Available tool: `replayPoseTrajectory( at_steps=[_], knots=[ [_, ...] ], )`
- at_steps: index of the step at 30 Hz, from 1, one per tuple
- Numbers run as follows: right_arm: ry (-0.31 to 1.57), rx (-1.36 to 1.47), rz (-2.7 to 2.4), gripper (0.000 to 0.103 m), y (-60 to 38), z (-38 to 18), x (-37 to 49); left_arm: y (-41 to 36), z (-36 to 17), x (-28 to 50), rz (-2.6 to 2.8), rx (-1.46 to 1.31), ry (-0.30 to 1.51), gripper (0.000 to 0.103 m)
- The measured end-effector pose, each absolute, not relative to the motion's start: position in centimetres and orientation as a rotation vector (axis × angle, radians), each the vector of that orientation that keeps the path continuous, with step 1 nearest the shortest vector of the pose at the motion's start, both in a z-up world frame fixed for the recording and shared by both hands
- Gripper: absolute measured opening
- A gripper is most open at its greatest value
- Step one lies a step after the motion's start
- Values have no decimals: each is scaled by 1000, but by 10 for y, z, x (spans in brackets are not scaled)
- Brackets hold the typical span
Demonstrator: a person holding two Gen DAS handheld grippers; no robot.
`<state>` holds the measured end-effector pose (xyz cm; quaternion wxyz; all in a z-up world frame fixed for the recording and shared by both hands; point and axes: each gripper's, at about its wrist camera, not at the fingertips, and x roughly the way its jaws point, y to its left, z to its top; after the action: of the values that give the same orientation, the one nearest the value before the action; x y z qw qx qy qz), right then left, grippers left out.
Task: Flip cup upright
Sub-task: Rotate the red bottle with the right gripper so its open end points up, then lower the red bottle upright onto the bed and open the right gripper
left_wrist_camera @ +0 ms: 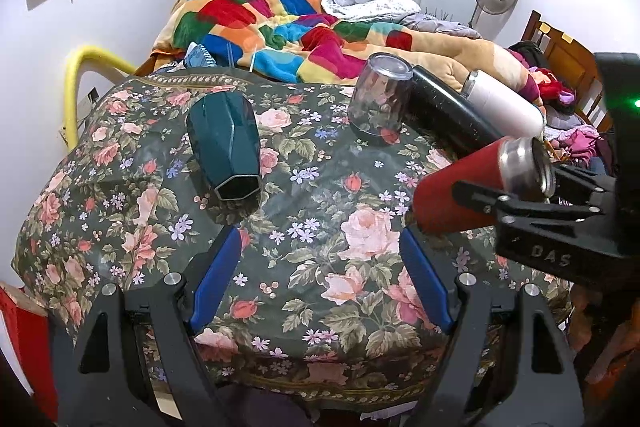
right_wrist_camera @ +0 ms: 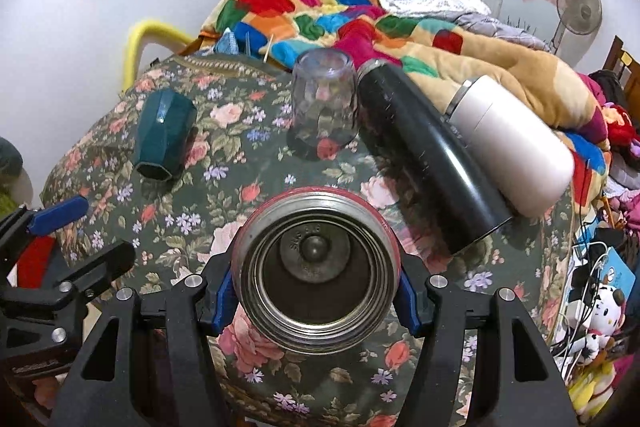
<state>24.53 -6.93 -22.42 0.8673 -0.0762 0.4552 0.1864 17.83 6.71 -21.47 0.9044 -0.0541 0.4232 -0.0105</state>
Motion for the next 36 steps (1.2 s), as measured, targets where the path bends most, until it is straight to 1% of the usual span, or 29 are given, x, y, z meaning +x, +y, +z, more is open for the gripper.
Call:
replayPoseTrajectory(
  at_steps=[10,12,13,14,22,28,36],
  knots=[
    [947,-173,376,60,-60,-225,258,73,-217,181,-14,-131,885,81],
    [984,-165,385,63,-59,-227,262,73,-217,181,-15,-131,885,81],
    [997,-159,380,68,-59,-228,263,73,-217,181,-14,-130,885,81],
    [1000,-155,377,72,-59,-229,263,73,-217,181,-12,-128,884,81],
    [993,-123,400,72,-71,-216,250,72,-204,173,-12,-125,860,81],
    [844,-96,412,72,-92,-165,211,63,-171,158,-31,-122,786,81],
    [556,-37,408,72,-129,-78,140,41,-88,111,-89,-108,563,81]
  ],
)
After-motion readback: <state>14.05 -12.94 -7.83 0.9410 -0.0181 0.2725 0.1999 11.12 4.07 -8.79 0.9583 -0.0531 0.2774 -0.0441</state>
